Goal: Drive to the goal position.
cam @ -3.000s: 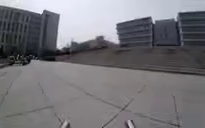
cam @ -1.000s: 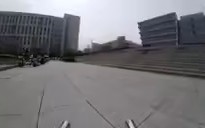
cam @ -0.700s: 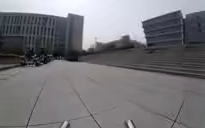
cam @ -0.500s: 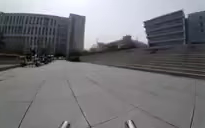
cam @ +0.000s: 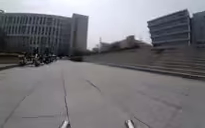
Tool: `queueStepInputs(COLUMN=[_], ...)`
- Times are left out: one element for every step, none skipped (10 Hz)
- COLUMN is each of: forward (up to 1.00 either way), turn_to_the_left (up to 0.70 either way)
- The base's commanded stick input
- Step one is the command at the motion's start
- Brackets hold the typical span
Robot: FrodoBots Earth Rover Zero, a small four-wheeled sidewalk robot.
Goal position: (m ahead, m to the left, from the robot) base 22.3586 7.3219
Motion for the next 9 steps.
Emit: queueStepInputs(forward=[1.00,1.00,1.00,1.00,1.00,1.00,1.00,1.00,1.00], turn_to_the_left=[0.03,0.01,0.13,0.07,0.06,0.05,-0.11,-0.40,-0.40])
